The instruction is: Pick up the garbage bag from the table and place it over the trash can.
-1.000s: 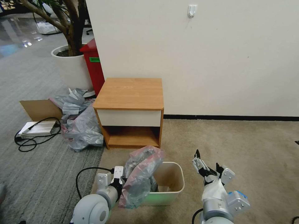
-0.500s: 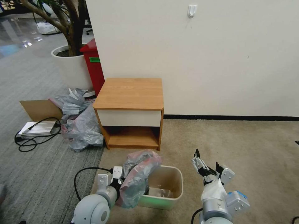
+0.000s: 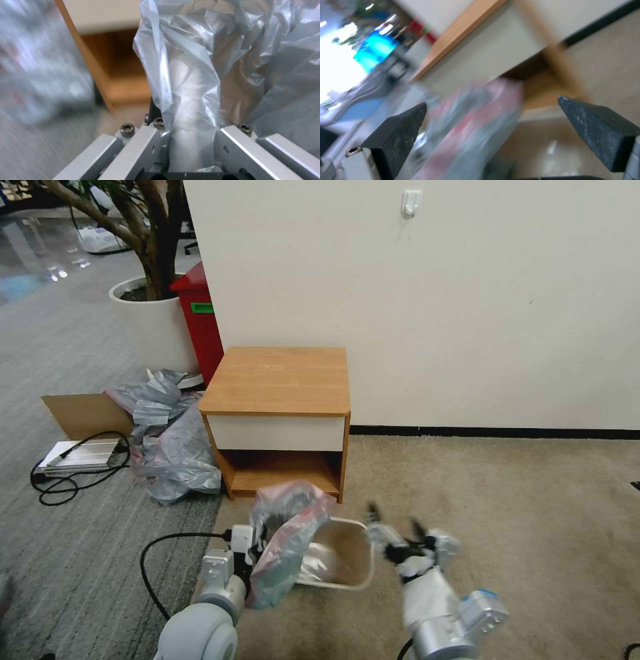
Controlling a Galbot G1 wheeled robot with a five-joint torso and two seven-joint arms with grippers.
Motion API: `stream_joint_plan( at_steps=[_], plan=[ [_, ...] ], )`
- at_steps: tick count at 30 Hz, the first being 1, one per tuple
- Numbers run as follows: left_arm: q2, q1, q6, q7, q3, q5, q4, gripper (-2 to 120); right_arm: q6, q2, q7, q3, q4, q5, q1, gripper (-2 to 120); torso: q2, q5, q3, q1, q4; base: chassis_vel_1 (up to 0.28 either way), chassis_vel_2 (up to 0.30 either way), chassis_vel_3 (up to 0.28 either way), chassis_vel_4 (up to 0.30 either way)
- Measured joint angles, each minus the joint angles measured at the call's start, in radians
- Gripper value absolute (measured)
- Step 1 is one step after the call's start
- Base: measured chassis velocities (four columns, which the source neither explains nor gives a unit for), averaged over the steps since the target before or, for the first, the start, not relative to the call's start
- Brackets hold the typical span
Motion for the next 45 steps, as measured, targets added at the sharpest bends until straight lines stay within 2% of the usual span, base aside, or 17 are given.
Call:
stream_joint_plan(
  at_steps=[3, 4, 8, 9, 12, 15, 25, 26, 27, 28, 32, 33, 37, 38, 41, 42, 45],
  plan=[
    [-0.001, 0.027, -0.106, 0.005, -0.008, 0.169, -0.010, 3, -0.081, 0.004, 0.030, -0.057, -0.011, 0.091, 0.089, 100, 0.000, 0.0001, 0.000, 0.000, 0.0002, 0.000, 0.000, 0.000, 0.000],
    [-0.001, 0.027, -0.106, 0.005, -0.008, 0.169, -0.010, 3, -0.081, 0.004, 0.030, -0.057, -0.011, 0.091, 0.089, 100, 0.000, 0.0001, 0.000, 0.000, 0.0002, 0.000, 0.000, 0.000, 0.000],
    [-0.010, 0.050, -0.153, -0.002, -0.022, 0.281, -0.019, 3, -0.158, 0.037, 0.085, -0.105, -0.029, 0.139, 0.169, 99, 0.000, 0.0000, 0.000, 0.000, 0.0001, 0.000, 0.000, 0.000, 0.000],
    [-0.010, 0.050, -0.153, -0.002, -0.022, 0.281, -0.019, 3, -0.158, 0.037, 0.085, -0.105, -0.029, 0.139, 0.169, 99, 0.000, 0.0000, 0.000, 0.000, 0.0001, 0.000, 0.000, 0.000, 0.000],
    [-0.017, 0.067, -0.168, -0.010, -0.024, 0.320, -0.024, 3, -0.254, 0.051, 0.160, -0.145, -0.040, 0.177, 0.231, 99, 0.000, 0.0001, 0.000, 0.000, 0.0001, 0.000, 0.000, 0.000, 0.000],
    [-0.027, 0.076, -0.172, -0.011, -0.018, 0.336, -0.025, 3, -0.290, 0.049, 0.198, -0.163, -0.052, 0.194, 0.256, 98, 0.000, -0.0002, 0.000, 0.000, 0.0001, 0.000, 0.000, 0.000, 0.000],
    [-0.048, 0.084, -0.196, -0.013, -0.008, 0.384, -0.007, 3, -0.310, 0.066, 0.248, -0.206, -0.115, 0.241, 0.358, 97, 0.000, -0.0001, 0.000, 0.000, 0.0000, 0.000, 0.000, 0.000, 0.000],
    [-0.048, 0.087, -0.204, -0.016, -0.010, 0.385, -0.006, 3, -0.316, 0.072, 0.263, -0.212, -0.149, 0.237, 0.386, 86, 0.000, -0.0001, 0.000, 0.000, 0.0000, 0.000, 0.000, 0.000, 0.000],
    [-0.048, 0.087, -0.206, -0.017, -0.012, 0.384, -0.008, 3, -0.317, 0.072, 0.266, -0.207, -0.163, 0.235, 0.392, 81, 0.000, 0.0000, 0.000, 0.000, 0.0000, 0.000, 0.000, 0.000, 0.000],
    [-0.048, 0.087, -0.206, -0.017, -0.012, 0.384, -0.008, 3, -0.317, 0.072, 0.266, -0.207, -0.163, 0.235, 0.392, 81, 0.000, 0.0000, 0.000, 0.000, 0.0000, 0.000, 0.000, 0.000, 0.000],
    [-0.048, 0.086, -0.214, -0.023, -0.020, 0.378, -0.020, 3, -0.312, 0.064, 0.266, -0.187, -0.188, 0.230, 0.404, 64, 0.000, 0.0000, 0.000, 0.000, 0.0000, 0.000, 0.000, 0.000, 0.000],
    [-0.048, 0.086, -0.214, -0.023, -0.020, 0.378, -0.020, 3, -0.312, 0.064, 0.266, -0.187, -0.188, 0.230, 0.404, 64, 0.000, 0.0000, 0.000, 0.000, 0.0000, 0.000, 0.000, 0.000, 0.000],
    [-0.047, 0.087, -0.218, -0.028, -0.030, 0.364, -0.026, 3, -0.301, 0.063, 0.259, -0.170, -0.196, 0.224, 0.409, 45, 0.000, 0.0000, 0.000, 0.000, 0.0000, 0.000, 0.000, 0.000, 0.000],
    [-0.047, 0.087, -0.218, -0.028, -0.030, 0.364, -0.026, 3, -0.301, 0.063, 0.259, -0.170, -0.196, 0.224, 0.409, 45, 0.000, 0.0000, 0.000, 0.000, 0.0000, 0.000, 0.000, 0.000, 0.000],
    [-0.048, 0.088, -0.218, -0.032, -0.038, 0.349, -0.027, 3, -0.297, 0.063, 0.253, -0.163, -0.196, 0.218, 0.410, 30, 0.000, 0.0000, 0.000, 0.000, 0.0000, 0.000, 0.000, 0.000, 0.000],
    [-0.048, 0.088, -0.218, -0.032, -0.038, 0.349, -0.027, 3, -0.297, 0.063, 0.253, -0.163, -0.196, 0.218, 0.410, 30, 0.000, 0.0000, 0.000, 0.000, 0.0000, 0.000, 0.000, 0.000, 0.000],
    [-0.052, 0.087, -0.218, -0.035, -0.050, 0.332, -0.027, 3, -0.288, 0.061, 0.234, -0.154, -0.199, 0.203, 0.410, 18, 0.000, 0.0000, 0.000, 0.000, 0.0000, 0.000, 0.000, 0.000, 0.000]
  ],
)
